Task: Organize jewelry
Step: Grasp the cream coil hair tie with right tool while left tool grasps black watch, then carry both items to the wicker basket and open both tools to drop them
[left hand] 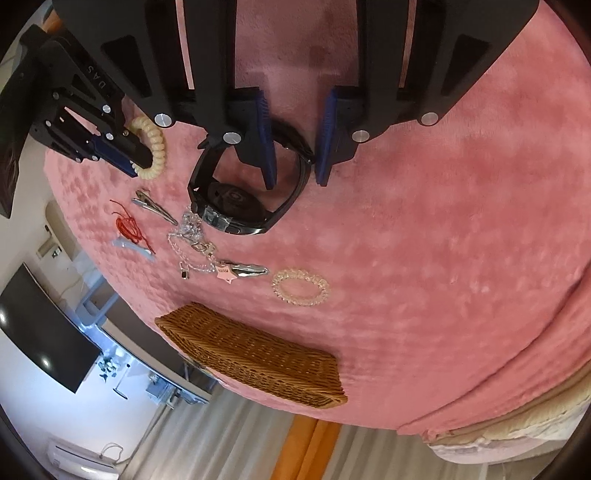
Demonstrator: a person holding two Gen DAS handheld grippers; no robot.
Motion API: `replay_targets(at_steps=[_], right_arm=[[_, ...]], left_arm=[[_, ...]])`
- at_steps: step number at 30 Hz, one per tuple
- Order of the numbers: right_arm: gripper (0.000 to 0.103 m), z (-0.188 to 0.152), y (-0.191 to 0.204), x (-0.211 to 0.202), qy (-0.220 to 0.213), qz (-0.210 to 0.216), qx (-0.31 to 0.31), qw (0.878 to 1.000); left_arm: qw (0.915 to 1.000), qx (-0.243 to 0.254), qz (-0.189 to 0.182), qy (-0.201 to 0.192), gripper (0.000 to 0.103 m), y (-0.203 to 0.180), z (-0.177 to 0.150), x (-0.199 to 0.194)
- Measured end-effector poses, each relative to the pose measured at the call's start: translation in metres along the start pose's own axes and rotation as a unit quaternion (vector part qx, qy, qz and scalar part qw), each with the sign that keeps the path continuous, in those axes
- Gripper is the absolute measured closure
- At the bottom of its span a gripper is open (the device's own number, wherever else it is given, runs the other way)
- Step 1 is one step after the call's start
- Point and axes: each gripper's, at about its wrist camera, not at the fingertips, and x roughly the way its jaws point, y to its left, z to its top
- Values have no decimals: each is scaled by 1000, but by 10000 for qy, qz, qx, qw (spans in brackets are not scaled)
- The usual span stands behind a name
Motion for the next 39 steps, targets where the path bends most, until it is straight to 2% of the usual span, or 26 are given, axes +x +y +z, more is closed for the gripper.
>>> replay_targets(at_steps=[4,8,13,18,21,23,27,31,35,39], right_arm=[[92,-1,-4,-4,-38,50,136,9999],[92,6,-12,-16,-172,137,314,9993],[92,36,-19,-47,-683,116,321,9971],[92,92,-29,-61,-1205,45,244,9924],[92,130,-40,-52,-1379,-52,232,9902],[92,159,-47,-35,-1409,-117,251,9896],[92,206,-62,15,-1167,-122,309,9926],[92,234,-76,77,-650,-86,358,9972],[92,242,-83,122,-212,-44,395,9990],[92,242,-85,153,185,-17,373,9991]], left_arm=[[10000,-51,-8,-74,92,1,-1,-3],[9999,-77,-26,-146,93,0,1,-9],[9987,-9,-146,-496,93,-8,14,-33],[9939,208,-239,-1057,93,-28,67,-57],[9907,351,-319,-1278,93,-41,112,-54],[9891,476,-221,-1377,93,-50,145,-41],[9896,504,-205,-1335,93,-59,198,-2],[9930,442,-49,-1096,93,-61,236,55],[9963,403,199,-735,93,-56,253,110],[9978,360,331,-436,93,-47,255,143]])
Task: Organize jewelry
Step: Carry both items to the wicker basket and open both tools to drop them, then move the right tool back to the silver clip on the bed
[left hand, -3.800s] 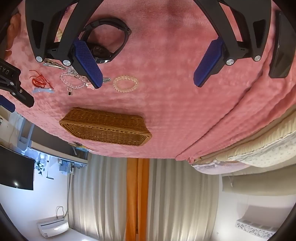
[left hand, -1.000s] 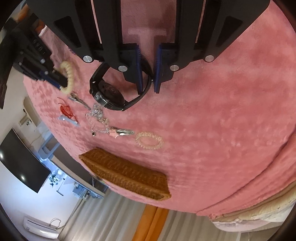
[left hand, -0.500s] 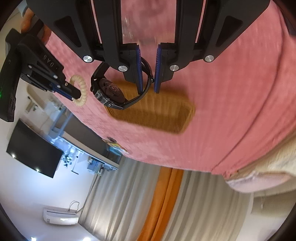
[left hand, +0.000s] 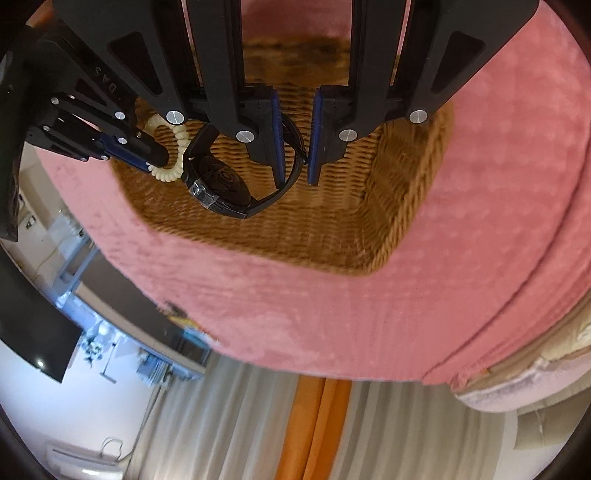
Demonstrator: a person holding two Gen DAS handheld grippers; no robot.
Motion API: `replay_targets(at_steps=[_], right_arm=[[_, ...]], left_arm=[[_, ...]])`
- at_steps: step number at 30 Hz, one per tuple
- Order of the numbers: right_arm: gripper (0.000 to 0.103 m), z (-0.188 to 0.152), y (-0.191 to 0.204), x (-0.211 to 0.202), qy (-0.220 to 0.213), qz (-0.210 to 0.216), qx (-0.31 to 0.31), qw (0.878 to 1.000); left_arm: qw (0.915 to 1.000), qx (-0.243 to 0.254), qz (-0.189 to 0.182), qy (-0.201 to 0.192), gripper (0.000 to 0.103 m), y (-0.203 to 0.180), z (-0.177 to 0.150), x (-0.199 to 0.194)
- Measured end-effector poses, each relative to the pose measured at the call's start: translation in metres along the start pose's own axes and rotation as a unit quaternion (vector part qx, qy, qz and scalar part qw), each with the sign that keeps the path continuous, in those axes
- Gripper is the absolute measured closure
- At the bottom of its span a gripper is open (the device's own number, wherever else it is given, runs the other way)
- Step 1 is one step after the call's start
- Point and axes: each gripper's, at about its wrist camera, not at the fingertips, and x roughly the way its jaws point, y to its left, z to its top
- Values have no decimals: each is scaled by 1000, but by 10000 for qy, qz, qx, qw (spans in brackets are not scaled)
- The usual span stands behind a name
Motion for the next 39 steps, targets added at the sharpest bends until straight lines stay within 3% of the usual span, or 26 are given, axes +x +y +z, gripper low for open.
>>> replay_targets(at_steps=[6,10,14,16,20,25,30,32,39], right_arm=[[92,-1,-2,28,400,7,41,9992],[90,-5,-4,26,464,134,79,9988],[70,-8,-5,-2,186,188,75,9996],[69,-12,-6,-26,-16,325,112,9994],[69,-25,-5,-74,-376,581,127,9975],[69,-51,5,-131,-776,702,20,9945],[66,-92,15,-166,-932,657,-87,9934],[60,-111,16,-173,-949,623,-59,9935],[60,-175,14,-165,-639,620,88,9960]], left_arm=[[9996,71,120,247,90,4,-12,15],[9998,4,-58,197,85,8,-13,3],[9994,30,-346,-50,69,8,-17,-30],[9981,70,-544,-285,62,7,-23,-58],[9949,106,-730,-689,58,10,-39,-111],[9911,36,-854,-1017,56,15,-65,-163],[9905,-110,-844,-1083,55,26,-100,-192],[9907,-196,-897,-1005,55,29,-118,-196],[9920,-283,-1117,-518,55,25,-177,-181]])
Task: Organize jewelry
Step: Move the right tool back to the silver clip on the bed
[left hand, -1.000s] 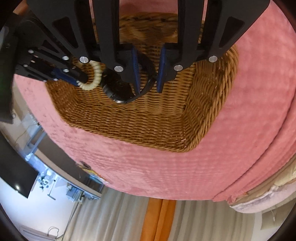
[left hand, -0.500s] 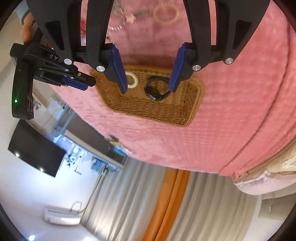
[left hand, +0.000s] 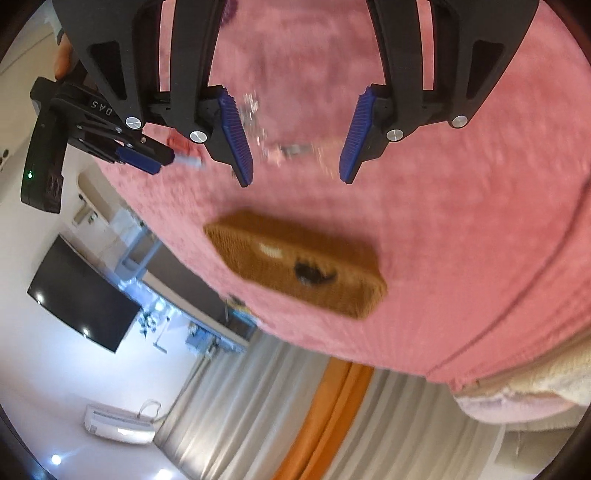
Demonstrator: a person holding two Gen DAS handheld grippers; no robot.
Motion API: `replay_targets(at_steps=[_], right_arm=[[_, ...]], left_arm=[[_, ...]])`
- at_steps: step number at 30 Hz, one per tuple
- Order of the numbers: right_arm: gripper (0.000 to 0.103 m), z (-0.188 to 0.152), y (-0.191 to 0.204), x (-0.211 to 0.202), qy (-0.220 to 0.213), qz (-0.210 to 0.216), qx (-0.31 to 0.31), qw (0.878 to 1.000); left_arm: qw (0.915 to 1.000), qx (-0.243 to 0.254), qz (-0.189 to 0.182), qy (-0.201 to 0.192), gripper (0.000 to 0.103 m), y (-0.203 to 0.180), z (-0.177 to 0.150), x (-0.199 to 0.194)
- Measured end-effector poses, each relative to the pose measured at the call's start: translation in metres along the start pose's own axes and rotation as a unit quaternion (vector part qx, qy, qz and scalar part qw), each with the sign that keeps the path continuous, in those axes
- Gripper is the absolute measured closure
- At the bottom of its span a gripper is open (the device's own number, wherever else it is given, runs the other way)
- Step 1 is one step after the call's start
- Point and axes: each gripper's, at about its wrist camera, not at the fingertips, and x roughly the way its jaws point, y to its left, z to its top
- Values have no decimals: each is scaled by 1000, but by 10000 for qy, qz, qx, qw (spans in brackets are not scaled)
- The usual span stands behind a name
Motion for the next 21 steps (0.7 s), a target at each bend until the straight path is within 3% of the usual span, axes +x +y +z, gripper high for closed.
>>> replay_targets(at_steps=[6,14,18,19,21], right_arm=[[60,-32,-1,18,396,117,-8,9991],[61,-43,3,35,740,189,-174,9969],[74,-48,11,39,790,140,-339,9962],[82,-48,12,40,791,114,-363,9961],[82,-48,14,40,772,98,-403,9962]], left_arm=[[9985,106,-185,513,55,-14,-31,28],[9906,205,-221,1337,57,-29,-46,85],[9892,339,-132,1418,57,-36,-47,92],[9889,367,-105,1439,57,-38,-47,95],[9881,471,-29,1463,58,-41,-47,99]])
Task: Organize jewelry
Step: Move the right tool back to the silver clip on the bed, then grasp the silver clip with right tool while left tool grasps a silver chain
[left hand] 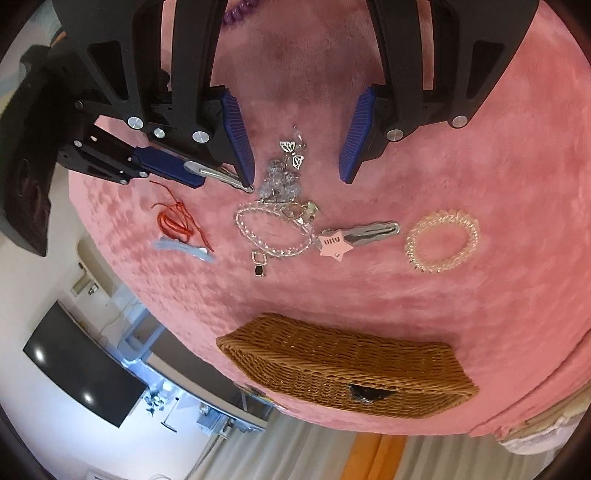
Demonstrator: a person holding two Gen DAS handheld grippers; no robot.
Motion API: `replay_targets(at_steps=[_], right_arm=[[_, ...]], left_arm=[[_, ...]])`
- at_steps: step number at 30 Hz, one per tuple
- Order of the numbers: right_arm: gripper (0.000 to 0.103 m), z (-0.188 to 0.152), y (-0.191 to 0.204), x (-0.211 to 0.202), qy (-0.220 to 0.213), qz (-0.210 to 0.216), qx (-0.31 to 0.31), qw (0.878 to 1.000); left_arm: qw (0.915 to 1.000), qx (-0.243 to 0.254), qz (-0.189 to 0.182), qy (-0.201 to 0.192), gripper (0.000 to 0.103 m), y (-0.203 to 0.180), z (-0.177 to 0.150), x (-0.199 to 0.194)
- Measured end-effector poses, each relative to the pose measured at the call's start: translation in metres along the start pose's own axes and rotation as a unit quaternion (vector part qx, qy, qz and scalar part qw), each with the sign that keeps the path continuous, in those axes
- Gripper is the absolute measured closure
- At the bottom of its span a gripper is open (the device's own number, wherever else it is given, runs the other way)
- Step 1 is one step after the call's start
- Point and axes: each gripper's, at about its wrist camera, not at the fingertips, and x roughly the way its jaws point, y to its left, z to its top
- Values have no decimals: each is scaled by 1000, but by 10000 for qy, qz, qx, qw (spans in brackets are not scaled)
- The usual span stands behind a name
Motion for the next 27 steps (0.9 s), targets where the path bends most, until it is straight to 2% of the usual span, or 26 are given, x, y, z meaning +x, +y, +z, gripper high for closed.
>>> replay_targets(at_steps=[6,7,8,11,17,27], right_arm=[[82,-2,-5,-2,-82,-50,118,9999],[82,-3,-6,-2,-82,-35,151,9998],[82,-2,-7,-2,-81,-27,168,9998],[82,-3,-8,-2,-101,-21,183,9998],[82,-3,-10,-7,-193,3,191,9996],[82,2,-11,-28,-435,65,203,9988]], left_arm=[[9994,237,239,75,80,-14,3,9],[9994,274,209,88,88,-16,3,9],[9993,295,199,97,92,-15,1,6],[9990,367,226,64,99,-17,-2,5],[9992,315,207,-103,99,-13,-9,-7],[9969,260,-227,-704,99,-2,-16,-54]])
